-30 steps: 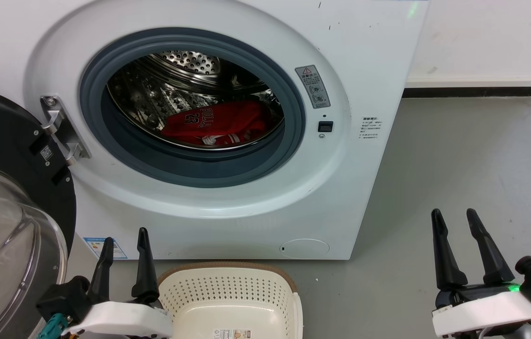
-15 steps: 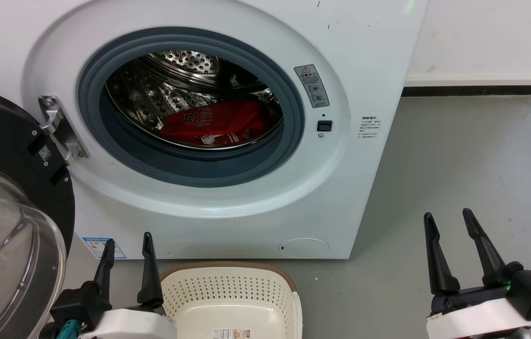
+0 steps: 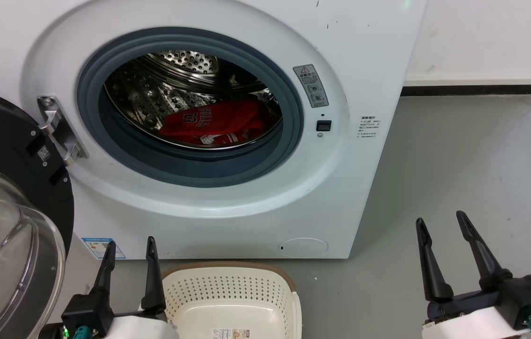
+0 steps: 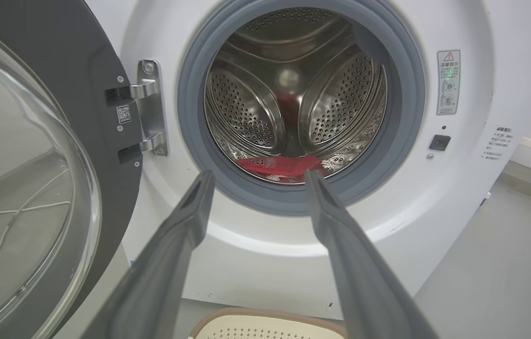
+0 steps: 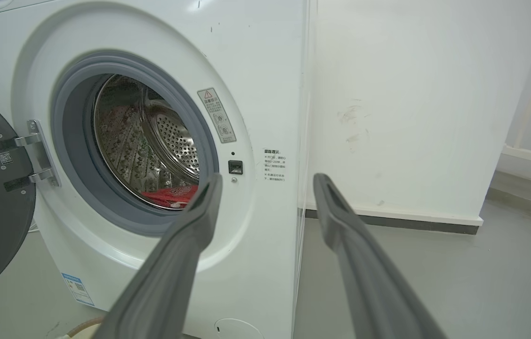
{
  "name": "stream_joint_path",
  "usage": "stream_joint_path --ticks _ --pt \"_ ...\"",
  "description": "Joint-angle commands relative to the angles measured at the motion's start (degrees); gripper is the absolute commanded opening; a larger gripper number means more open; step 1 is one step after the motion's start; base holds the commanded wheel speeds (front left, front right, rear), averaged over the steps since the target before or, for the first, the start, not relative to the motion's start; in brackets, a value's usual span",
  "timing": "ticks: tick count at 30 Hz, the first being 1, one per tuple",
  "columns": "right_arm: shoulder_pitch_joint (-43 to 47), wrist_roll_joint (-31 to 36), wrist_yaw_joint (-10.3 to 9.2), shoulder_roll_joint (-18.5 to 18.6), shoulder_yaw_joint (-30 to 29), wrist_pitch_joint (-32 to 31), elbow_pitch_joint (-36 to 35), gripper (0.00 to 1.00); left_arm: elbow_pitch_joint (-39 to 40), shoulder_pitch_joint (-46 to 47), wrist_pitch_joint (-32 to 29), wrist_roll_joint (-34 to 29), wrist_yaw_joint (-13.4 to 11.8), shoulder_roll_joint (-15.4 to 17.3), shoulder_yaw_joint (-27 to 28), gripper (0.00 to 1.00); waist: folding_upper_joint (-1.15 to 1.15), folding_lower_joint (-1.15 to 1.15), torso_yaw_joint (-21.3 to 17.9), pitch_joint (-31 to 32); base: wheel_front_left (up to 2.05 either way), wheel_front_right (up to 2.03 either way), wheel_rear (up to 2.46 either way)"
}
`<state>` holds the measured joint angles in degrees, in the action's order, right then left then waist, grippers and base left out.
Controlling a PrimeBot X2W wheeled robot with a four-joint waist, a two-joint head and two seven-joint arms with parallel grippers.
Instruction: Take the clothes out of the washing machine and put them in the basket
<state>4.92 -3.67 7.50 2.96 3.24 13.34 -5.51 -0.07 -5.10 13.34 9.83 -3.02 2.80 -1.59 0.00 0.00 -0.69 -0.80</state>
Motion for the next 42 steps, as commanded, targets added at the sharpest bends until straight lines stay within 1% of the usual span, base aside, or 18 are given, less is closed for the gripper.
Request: stream_joint_path --ticks 1,15,24,42 --pt "0.66 1.28 -0.02 -0.13 0.16 0.52 -0.66 1.0 0.34 -0.4 0.51 -1.04 -0.25 0.13 -0.11 1.0 0.0 0.0 -0.02 -0.02 0.0 0.0 0.0" --pt "1.53 5.14 -0.03 -0.15 0.53 1.91 -1.01 1.0 0.31 -1.43 1.94 -5.72 -1.13 0.13 -0.42 1.0 0.0 0.0 -0.04 -0.15 0.0 0.0 0.0" --pt "1.67 3.29 -0.03 -0.15 0.35 1.88 0.17 1.0 -0.33 -1.47 1.89 -4.78 -0.99 0.13 -0.37 1.0 0.0 0.0 -0.1 -0.08 0.0 0.0 0.0" --pt "1.29 2.9 -0.03 -0.16 0.35 1.88 0.81 1.0 -1.33 -0.9 1.89 -4.15 -0.96 0.12 -0.28 1.0 0.0 0.0 -0.11 -0.15 0.0 0.0 0.0"
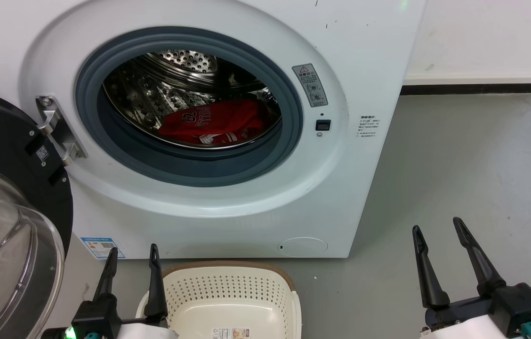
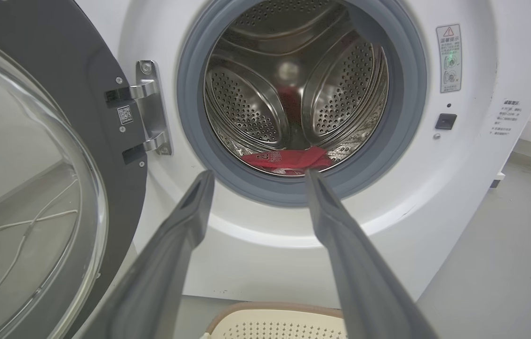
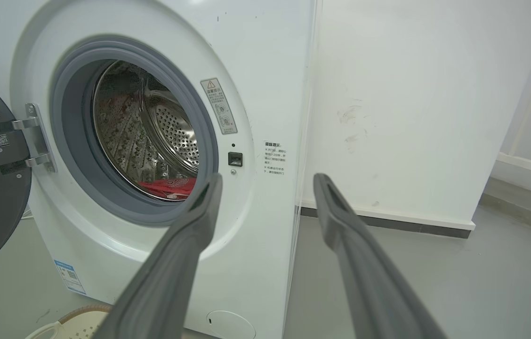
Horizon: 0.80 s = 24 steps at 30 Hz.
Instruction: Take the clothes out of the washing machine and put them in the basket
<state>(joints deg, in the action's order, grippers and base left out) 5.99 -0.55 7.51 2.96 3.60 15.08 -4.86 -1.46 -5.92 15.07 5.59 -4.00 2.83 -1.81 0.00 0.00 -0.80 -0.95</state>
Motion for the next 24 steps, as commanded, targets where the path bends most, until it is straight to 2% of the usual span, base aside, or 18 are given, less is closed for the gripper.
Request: stream_joint_path --ticks 1,6,11,24 --pt "0.12 -0.21 -0.04 -0.16 0.02 0.13 0.16 1.0 -0.2 0.22 0.16 0.1 0.11 0.1 0.04 1.0 0.0 0.0 -0.07 -0.07 0.0 0.0 0.0" --pt "-0.58 -0.26 -0.04 -0.16 0.08 0.13 0.14 1.0 -2.23 3.0 0.15 -0.23 1.09 0.09 0.82 1.0 0.0 0.0 -0.46 -0.63 0.0 0.0 0.0" --pt "-1.46 -0.2 -0.04 -0.16 0.13 0.13 -0.33 1.0 -6.07 8.66 0.15 -0.99 3.13 0.55 2.51 1.0 0.0 0.0 -1.12 -2.07 0.0 0.0 0.0" --pt "-6.42 -0.16 -0.04 -0.16 -0.24 0.13 -1.99 1.0 -19.78 32.07 0.15 -2.5 7.27 5.56 5.07 1.0 0.0 0.0 -4.91 -12.31 0.0 0.0 0.0"
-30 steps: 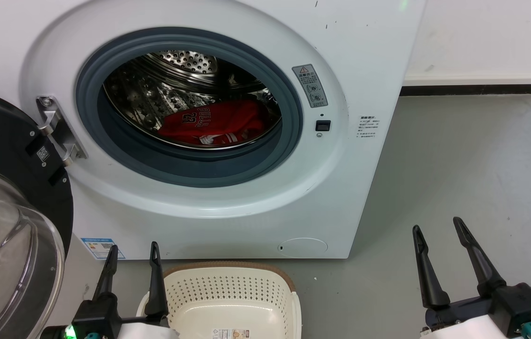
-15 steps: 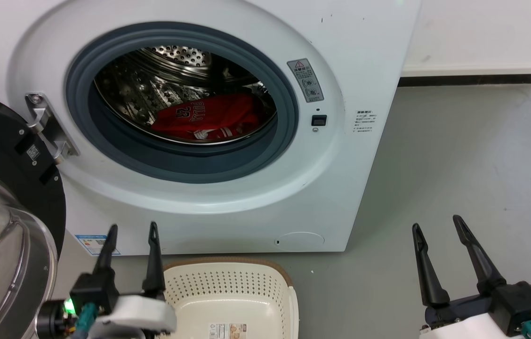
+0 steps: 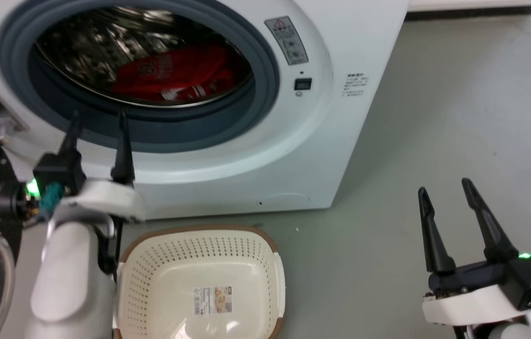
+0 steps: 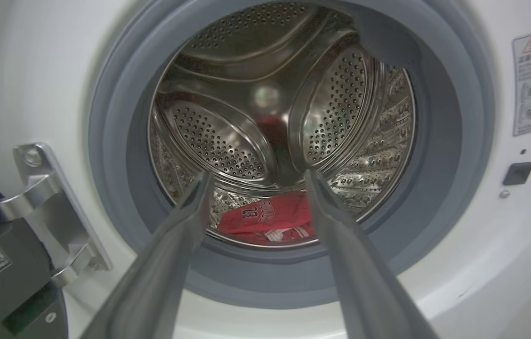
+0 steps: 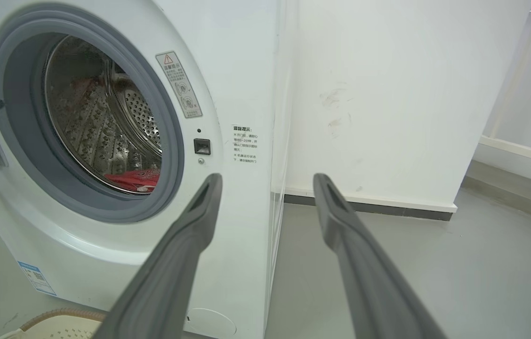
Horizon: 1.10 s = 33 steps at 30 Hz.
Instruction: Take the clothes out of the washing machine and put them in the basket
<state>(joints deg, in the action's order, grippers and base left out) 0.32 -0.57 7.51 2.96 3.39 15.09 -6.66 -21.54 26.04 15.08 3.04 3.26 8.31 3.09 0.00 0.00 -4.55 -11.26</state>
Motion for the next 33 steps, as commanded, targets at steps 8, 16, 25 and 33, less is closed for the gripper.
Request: stream_joint_path --ticks 8,16,25,33 --pt "-5.46 -1.17 -0.04 -0.16 -0.22 0.12 -1.65 1.0 -12.29 16.39 0.14 -0.41 1.83 3.59 -1.1 1.0 0.0 0.0 -3.86 -11.1 0.0 0.0 0.0" --pt "-9.96 -2.27 -0.04 -0.18 -0.57 0.12 -3.49 1.0 -24.57 32.77 -1.25 -2.31 2.7 6.95 -3.95 1.0 0.0 0.0 -5.4 -19.02 0.0 0.0 0.0" --pt "-13.99 -3.97 -0.04 -0.17 -0.44 0.12 -6.57 1.0 -34.0 51.07 -9.56 -3.17 3.84 12.1 -7.38 1.0 0.0 0.0 -7.52 -27.71 0.0 0.0 0.0" --pt "-16.25 -5.91 -0.04 -0.16 -0.24 0.12 -8.59 1.0 -40.27 62.47 -17.86 -2.72 4.12 13.79 -12.41 1.0 0.0 0.0 -9.39 -32.9 0.0 0.0 0.0"
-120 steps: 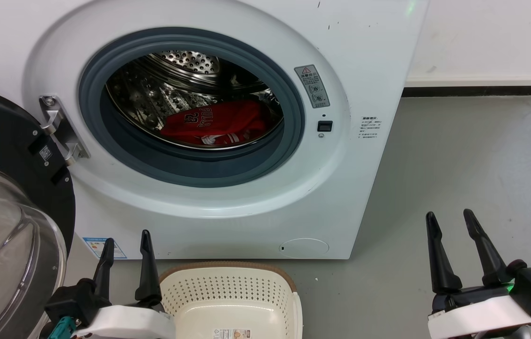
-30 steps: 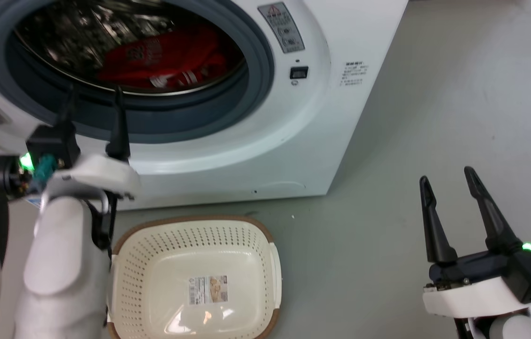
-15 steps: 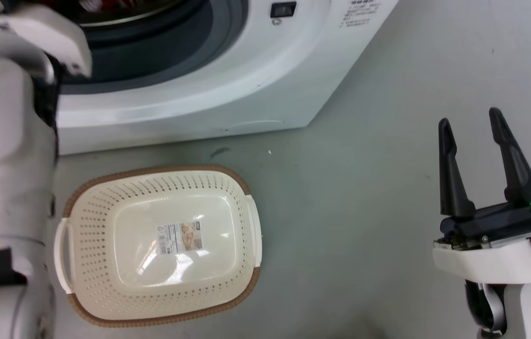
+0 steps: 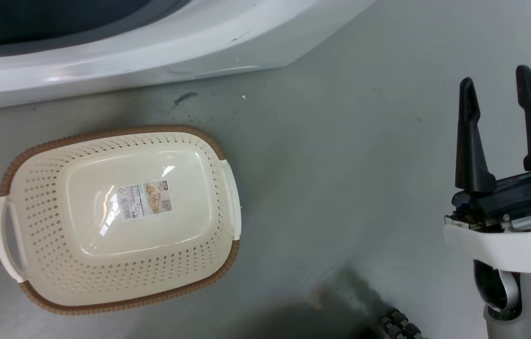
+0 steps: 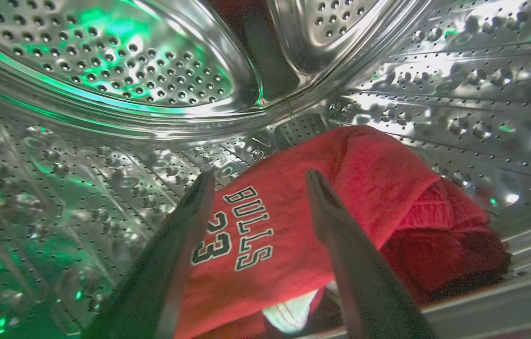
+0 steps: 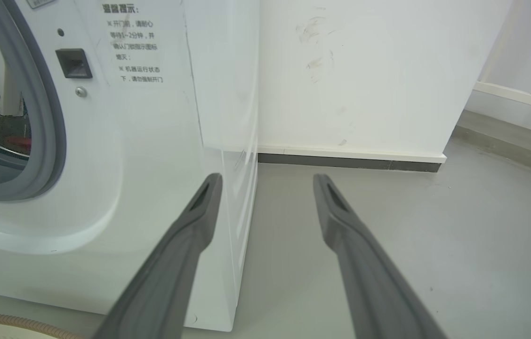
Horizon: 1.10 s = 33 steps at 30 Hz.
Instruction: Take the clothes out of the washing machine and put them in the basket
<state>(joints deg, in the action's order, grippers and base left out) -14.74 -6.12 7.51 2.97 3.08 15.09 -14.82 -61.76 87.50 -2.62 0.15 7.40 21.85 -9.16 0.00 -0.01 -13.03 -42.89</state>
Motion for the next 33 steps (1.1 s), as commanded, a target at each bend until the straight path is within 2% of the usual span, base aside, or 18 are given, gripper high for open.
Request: stream_joint_path --ticks 1,8,9,11,19,31,32,33 --pt "-1.28 -0.54 -0.04 -0.17 0.01 0.12 -0.64 1.0 -0.73 2.03 -1.22 0.48 -0.01 0.31 -0.99 1.0 0.0 0.01 -1.09 -1.73 0.0 0.0 0.0" --pt "-2.28 -2.04 -0.04 -0.18 -0.12 0.12 -1.68 1.0 -5.35 9.22 -11.73 5.21 0.01 0.76 -5.09 1.0 0.0 0.01 -2.66 -4.93 0.0 0.0 0.0" --pt "-2.28 -2.04 -0.04 -0.18 -0.12 0.12 -1.68 1.0 -5.35 9.22 -11.73 5.21 0.01 0.76 -5.09 1.0 0.0 0.01 -2.66 -4.93 0.0 0.0 0.0" --pt "-2.47 -2.55 -0.04 -0.17 -0.35 0.12 -2.09 1.0 -6.61 11.74 -17.39 7.14 0.02 0.78 -7.6 1.0 0.0 0.01 -3.04 -6.11 0.0 0.0 0.0" --pt "-3.25 -3.26 -0.04 -0.18 -0.28 0.12 -2.68 1.0 -8.1 15.94 -28.74 10.47 0.03 2.07 -14.02 1.0 0.0 0.01 -3.54 -8.62 0.0 0.0 0.0" --pt "-3.76 -3.91 -0.04 -0.18 0.08 0.12 -3.02 1.0 -7.96 16.07 -29.73 13.43 0.03 4.54 -19.3 1.0 0.0 0.01 -3.87 -10.3 0.0 0.0 0.0" --pt "-3.86 -3.97 -0.04 -0.18 0.1 0.12 -2.97 1.0 -7.87 16.03 -29.24 13.53 0.03 4.91 -19.72 0.74 0.0 0.01 -3.9 -10.34 0.0 0.0 0.0" --pt "-3.94 -3.94 -0.04 -0.17 0.06 0.12 -2.93 1.0 -7.81 15.98 -28.96 13.72 0.03 5.22 -20.06 0.0 0.0 0.01 -3.91 -10.37 0.0 0.0 0.0"
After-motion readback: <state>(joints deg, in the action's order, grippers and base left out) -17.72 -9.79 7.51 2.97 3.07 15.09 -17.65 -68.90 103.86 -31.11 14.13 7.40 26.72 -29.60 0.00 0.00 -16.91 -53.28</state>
